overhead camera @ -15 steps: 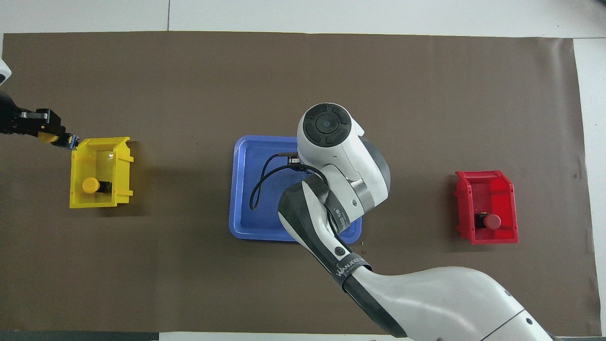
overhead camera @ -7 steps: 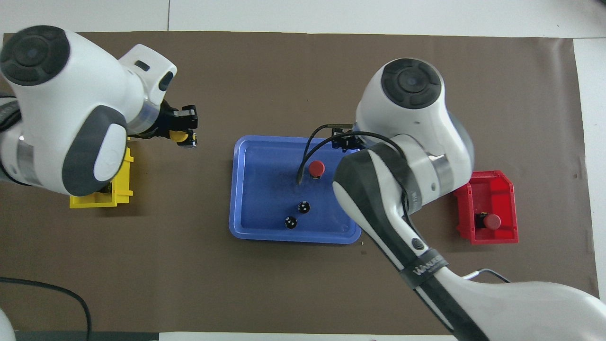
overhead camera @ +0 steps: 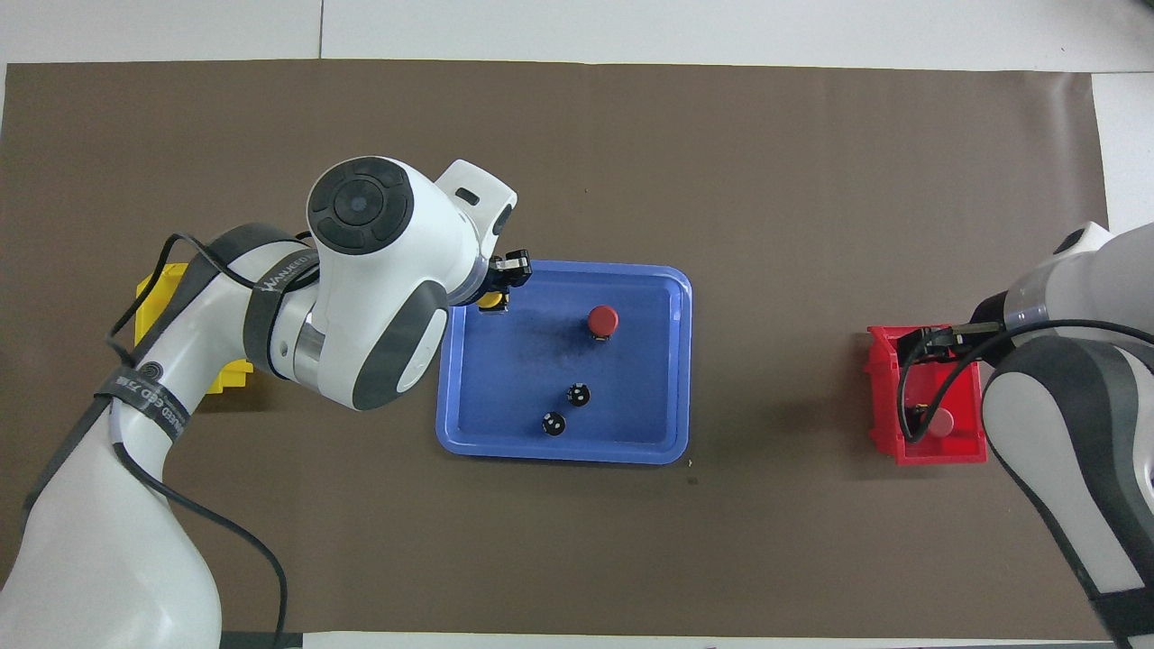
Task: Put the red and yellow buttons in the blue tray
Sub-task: 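Place the yellow button in the tray while the right gripper grasps a red button, then return the left gripper to the yellow bin while the right gripper lifts the button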
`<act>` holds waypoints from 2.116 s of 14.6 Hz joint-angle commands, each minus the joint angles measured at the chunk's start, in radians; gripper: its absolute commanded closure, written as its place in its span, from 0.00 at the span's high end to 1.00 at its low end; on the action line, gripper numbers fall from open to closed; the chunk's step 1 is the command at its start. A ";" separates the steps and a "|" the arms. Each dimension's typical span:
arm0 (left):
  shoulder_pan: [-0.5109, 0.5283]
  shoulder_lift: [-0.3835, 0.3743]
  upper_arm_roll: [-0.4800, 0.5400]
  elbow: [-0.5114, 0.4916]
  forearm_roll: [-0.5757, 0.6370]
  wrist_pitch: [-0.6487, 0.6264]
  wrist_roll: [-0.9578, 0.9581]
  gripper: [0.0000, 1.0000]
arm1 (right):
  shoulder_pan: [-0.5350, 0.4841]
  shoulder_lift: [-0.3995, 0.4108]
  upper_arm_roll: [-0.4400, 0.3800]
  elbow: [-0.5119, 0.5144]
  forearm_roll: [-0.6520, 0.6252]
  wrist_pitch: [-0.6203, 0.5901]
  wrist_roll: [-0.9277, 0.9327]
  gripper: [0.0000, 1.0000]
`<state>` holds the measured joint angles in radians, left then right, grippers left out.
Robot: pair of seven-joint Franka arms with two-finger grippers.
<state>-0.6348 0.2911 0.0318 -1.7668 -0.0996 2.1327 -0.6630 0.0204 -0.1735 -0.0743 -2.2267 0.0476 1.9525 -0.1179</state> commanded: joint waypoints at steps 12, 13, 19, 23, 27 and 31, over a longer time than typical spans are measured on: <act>-0.094 0.085 0.022 0.012 -0.025 0.070 -0.063 0.65 | -0.132 -0.107 0.018 -0.321 0.000 0.246 -0.224 0.64; -0.092 0.085 0.029 0.026 -0.022 0.053 -0.067 0.74 | -0.132 -0.106 0.018 -0.324 -0.002 0.256 -0.226 0.64; 0.074 0.031 0.046 0.112 0.061 -0.176 0.152 1.00 | -0.131 -0.093 0.018 -0.350 -0.002 0.296 -0.221 0.62; 0.202 -0.055 0.053 0.106 0.115 -0.325 0.422 1.00 | -0.131 -0.093 0.018 -0.353 0.000 0.299 -0.223 0.52; 0.329 -0.113 0.077 0.127 0.118 -0.381 0.513 1.00 | -0.129 -0.095 0.018 -0.366 0.000 0.313 -0.223 0.49; 0.424 -0.222 0.083 0.132 0.101 -0.477 0.620 1.00 | -0.123 -0.092 0.019 -0.357 0.000 0.310 -0.221 0.26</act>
<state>-0.2367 0.1335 0.1180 -1.6331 -0.0025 1.7105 -0.0825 -0.0923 -0.2545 -0.0671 -2.5730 0.0476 2.2457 -0.3198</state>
